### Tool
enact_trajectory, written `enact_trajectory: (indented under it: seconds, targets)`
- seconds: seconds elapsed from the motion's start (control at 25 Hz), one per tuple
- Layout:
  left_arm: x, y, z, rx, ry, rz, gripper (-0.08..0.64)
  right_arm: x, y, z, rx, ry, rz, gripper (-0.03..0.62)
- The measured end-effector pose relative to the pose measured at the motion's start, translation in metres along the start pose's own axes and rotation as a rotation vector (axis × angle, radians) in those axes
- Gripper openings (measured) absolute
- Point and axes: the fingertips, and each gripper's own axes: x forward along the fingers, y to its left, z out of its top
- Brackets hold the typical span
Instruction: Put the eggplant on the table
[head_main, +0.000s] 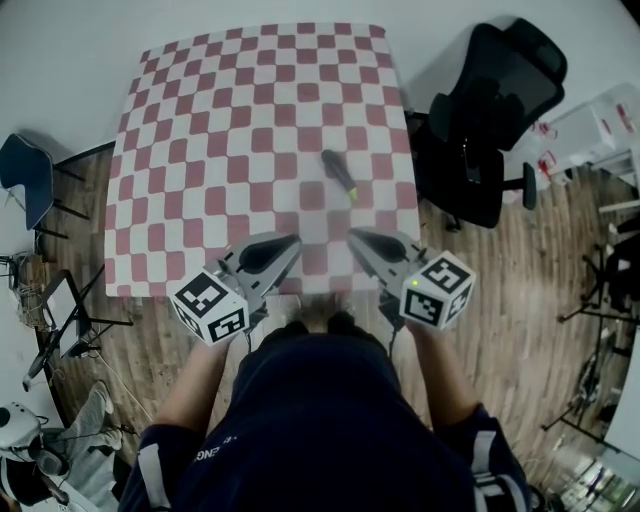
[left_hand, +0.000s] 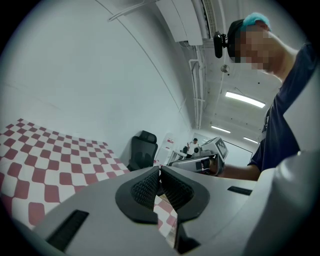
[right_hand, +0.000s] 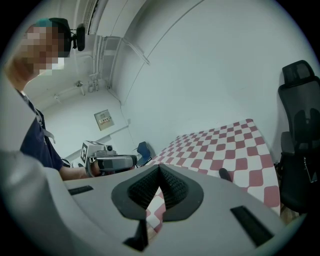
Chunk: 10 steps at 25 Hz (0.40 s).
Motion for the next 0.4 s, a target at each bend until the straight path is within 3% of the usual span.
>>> enact_trajectory:
  seconds: [0.4]
  targets:
    - [0.0025,0.0019,-0.0037,-0.018,0.005,0.004,0.034,0.0047,-0.0003,-0.0020,0.000,0.016,0.013,0.017]
